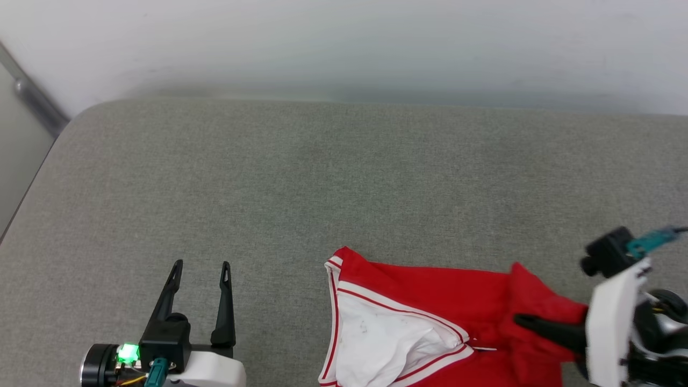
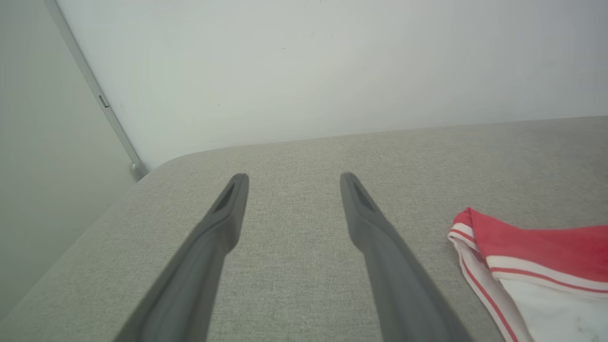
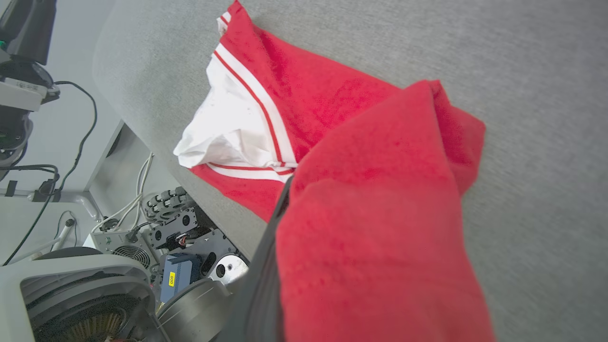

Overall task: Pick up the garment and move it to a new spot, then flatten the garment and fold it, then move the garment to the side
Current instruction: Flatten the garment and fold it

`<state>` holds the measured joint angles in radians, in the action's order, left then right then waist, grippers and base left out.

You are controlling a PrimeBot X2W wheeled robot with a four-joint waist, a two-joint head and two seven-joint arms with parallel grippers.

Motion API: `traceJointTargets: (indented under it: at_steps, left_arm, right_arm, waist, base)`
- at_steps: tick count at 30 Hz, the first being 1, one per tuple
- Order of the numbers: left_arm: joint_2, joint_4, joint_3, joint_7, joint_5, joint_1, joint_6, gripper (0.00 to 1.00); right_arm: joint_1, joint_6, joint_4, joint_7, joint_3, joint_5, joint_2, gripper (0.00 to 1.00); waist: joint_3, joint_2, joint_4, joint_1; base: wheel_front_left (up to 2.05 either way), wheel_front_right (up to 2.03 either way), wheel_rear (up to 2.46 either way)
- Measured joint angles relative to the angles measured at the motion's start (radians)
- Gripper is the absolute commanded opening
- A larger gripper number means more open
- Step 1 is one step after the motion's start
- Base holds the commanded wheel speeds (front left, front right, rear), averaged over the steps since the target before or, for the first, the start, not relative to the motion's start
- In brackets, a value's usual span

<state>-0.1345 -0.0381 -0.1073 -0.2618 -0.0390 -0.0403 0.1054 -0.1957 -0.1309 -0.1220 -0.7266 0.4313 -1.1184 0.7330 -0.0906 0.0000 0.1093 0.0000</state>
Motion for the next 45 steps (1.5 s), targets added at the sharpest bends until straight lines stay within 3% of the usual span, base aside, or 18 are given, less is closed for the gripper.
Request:
traceJointTargets:
  at_steps: [6,14,20,25,26,27,33,37,40,45]
  left_arm:
    - [0.015,-0.001,0.002,0.000,0.003,0.023,-0.009,1.00]
    - [0.031,-0.005,0.007,-0.001,0.008,0.057,-0.019,1.00]
    - [0.046,-0.014,0.005,-0.001,0.009,0.081,-0.026,1.00]
    - [0.049,-0.018,0.017,-0.001,0.010,0.083,-0.026,1.00]
    - [0.049,-0.019,0.020,-0.001,0.010,0.080,-0.026,1.00]
    - [0.049,-0.021,0.024,-0.001,0.010,0.074,-0.026,1.00]
    - [0.045,-0.027,0.041,-0.001,0.017,0.041,-0.030,1.00]
    - [0.044,-0.027,0.047,-0.001,0.018,0.023,-0.033,1.00]
    - [0.044,-0.025,0.049,-0.001,0.019,0.015,-0.035,1.00]
    - [0.042,-0.023,0.054,-0.001,0.019,0.000,-0.036,1.00]
  right_arm:
    - [-0.149,0.000,0.006,-0.077,0.129,0.081,-0.112,0.00]
    - [-0.318,0.000,0.159,-0.071,0.349,0.217,-0.234,0.00]
    - [-0.365,0.000,0.318,-0.002,0.486,0.264,-0.274,0.00]
    - [-0.390,0.000,0.365,0.075,0.535,0.245,-0.277,0.00]
    - [-0.395,0.000,0.361,0.090,0.546,0.240,-0.274,0.22]
    - [-0.398,0.000,0.352,0.119,0.549,0.237,-0.268,1.00]
    - [-0.425,0.000,0.267,0.305,0.505,0.267,-0.189,1.00]
    - [-0.422,0.000,0.256,0.485,0.374,0.356,-0.159,1.00]
    - [-0.396,0.000,0.287,0.629,0.225,0.449,-0.175,1.00]
    - [-0.288,0.000,0.332,0.823,-0.031,0.637,-0.267,1.00]
  waist:
    - [-0.030,0.0000,0.020,0.0000]
    - [-0.087,0.0000,0.044,0.0000]
    - [-0.119,0.0000,0.064,0.0000]
    - [-0.113,0.0000,0.062,0.0000]
    - [-0.108,0.0000,0.059,0.0001]
    - [-0.102,0.0000,0.055,0.0000]
    - [-0.056,0.0000,0.025,0.0000]
    - [-0.027,0.0000,0.001,0.0000]
    - [-0.009,0.0000,-0.017,-0.0001]
    - [0.012,0.0000,-0.039,0.0000]
  base:
    - [0.00,0.00,0.00]
    - [0.00,0.00,0.00]
    - [0.00,0.00,0.00]
    - [0.00,0.00,0.00]
    - [0.00,0.00,0.00]
    - [0.00,0.00,0.00]
    - [0.00,0.00,0.00]
    - [0.00,0.00,0.00]
    - [0.00,0.00,0.00]
    - [0.00,0.00,0.00]
